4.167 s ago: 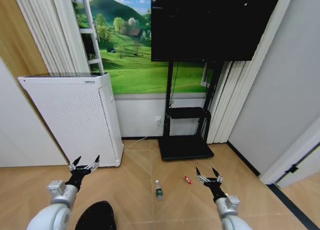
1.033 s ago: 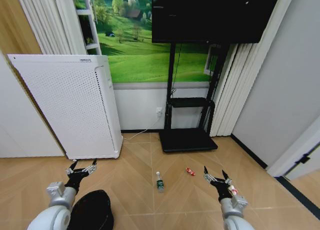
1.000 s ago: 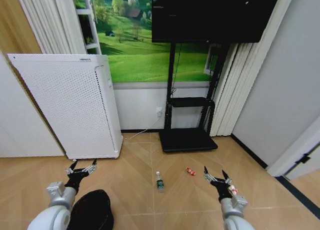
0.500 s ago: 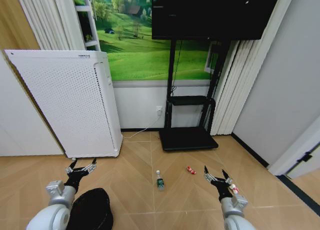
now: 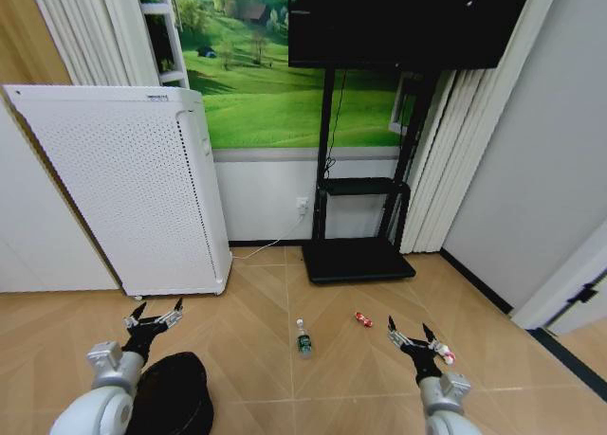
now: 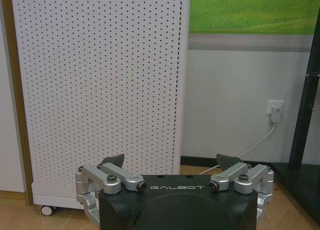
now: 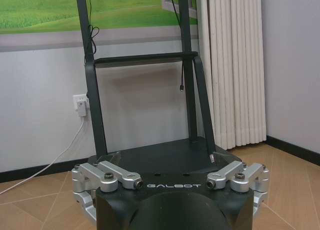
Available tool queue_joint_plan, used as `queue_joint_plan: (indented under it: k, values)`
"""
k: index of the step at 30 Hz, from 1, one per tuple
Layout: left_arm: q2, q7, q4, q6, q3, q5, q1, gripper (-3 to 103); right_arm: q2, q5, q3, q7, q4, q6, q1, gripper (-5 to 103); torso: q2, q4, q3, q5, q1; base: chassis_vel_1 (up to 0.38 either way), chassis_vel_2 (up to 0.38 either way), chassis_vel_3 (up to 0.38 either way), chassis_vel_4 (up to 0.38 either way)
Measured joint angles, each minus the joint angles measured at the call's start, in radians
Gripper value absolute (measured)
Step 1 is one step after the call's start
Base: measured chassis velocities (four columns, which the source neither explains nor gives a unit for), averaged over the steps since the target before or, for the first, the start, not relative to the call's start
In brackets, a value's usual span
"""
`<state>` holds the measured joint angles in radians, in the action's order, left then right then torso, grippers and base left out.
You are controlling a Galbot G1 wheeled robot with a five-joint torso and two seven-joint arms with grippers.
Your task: Pick up the trash bin and place the garbage on the floor into it.
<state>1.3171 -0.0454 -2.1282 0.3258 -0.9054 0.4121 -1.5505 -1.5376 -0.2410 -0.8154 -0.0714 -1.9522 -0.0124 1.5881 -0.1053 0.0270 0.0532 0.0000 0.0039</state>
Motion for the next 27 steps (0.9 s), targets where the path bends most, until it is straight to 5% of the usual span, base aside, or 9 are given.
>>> queue_joint_plan:
  k: [14,15,16,17,20,22,27]
  values:
    - [-0.007,0.018,0.011,-0.009,-0.01,0.014,-0.002,100,-0.003,0.001,0.001,0.003,0.004,-0.004,-0.007,100,0.033,0.0001,-0.028,0.0,-0.003,0.0,0.0,0.0,0.0]
    - [-0.004,0.06,-0.022,0.06,-0.026,0.015,-0.025,100,-0.005,0.001,0.001,0.004,0.011,-0.004,-0.008,100,0.034,0.0001,-0.029,-0.0002,-0.004,0.0,0.0,0.0,0.0]
    - [-0.004,0.06,-0.022,0.06,-0.026,0.015,-0.025,100,-0.005,0.001,0.001,0.004,0.011,-0.004,-0.008,100,0.034,0.0001,-0.029,-0.0002,-0.004,0.0,0.0,0.0,0.0]
    - [0.007,0.134,-0.079,0.181,-0.052,0.008,-0.058,100,-0.004,0.005,0.001,0.008,0.022,-0.004,-0.01,100,0.034,0.0001,-0.029,0.0003,-0.004,0.0,0.0,0.0,0.0]
    - [-0.006,0.263,-0.167,0.362,-0.084,0.062,-0.095,100,-0.006,0.012,-0.016,0.019,0.034,0.016,0.003,100,0.032,0.0002,-0.028,0.0002,-0.004,0.0,0.0,0.0,0.0]
    - [-0.014,0.27,-0.184,0.397,-0.105,0.09,-0.111,100,-0.008,0.012,-0.021,0.025,0.039,0.019,0.006,100,0.031,0.0014,-0.028,-0.0003,-0.004,0.0,0.0,0.0,0.0]
    - [-0.039,0.198,-0.16,0.404,-0.215,0.134,-0.208,100,-0.013,0.015,-0.018,0.038,0.066,0.023,-0.009,100,0.029,-0.0004,-0.026,0.0,-0.004,0.0,0.0,0.0,0.0]
